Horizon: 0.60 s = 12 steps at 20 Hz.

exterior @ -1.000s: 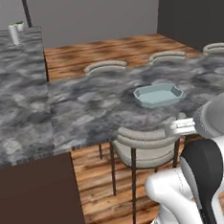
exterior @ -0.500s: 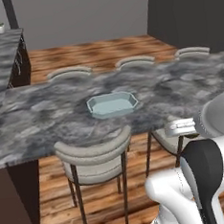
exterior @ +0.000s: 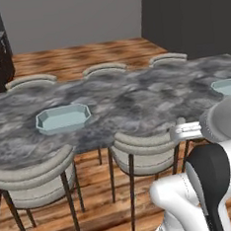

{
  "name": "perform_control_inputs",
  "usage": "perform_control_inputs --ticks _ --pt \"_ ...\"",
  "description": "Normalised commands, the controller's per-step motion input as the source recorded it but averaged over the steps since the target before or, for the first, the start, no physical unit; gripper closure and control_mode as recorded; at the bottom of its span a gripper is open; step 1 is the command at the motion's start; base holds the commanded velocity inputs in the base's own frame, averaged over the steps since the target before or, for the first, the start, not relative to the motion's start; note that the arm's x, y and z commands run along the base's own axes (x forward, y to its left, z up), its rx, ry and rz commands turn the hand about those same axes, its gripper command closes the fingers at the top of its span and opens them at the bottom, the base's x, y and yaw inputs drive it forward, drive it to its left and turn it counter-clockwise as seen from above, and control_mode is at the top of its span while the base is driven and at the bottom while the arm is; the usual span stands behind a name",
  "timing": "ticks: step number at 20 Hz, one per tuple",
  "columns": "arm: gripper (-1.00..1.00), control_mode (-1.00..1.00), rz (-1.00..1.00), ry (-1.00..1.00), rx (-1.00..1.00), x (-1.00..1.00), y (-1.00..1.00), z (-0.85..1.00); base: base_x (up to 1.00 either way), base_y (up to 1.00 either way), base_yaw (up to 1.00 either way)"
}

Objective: Place the cold items (squash and kiwi) from the fridge in one tupperware on the dining counter. Place the warm items (kebab skewer and hot dog) in the stove area in another tupperware.

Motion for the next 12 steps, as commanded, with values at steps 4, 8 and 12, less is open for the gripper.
perform_control_inputs --ticks 4,8,12 --pt "1.0 1.0 0.0 0.0 0.0 0.0 0.0 0.0 0.07 -1.0 0.0" --pt "1.0 1.0 0.0 0.0 0.0 0.0 0.0 0.0 0.26 -1.0 0.05" --pt "1.0 1.0 0.0 0.0 0.0 0.0 0.0 0.0 0.4 -1.0 0.09"
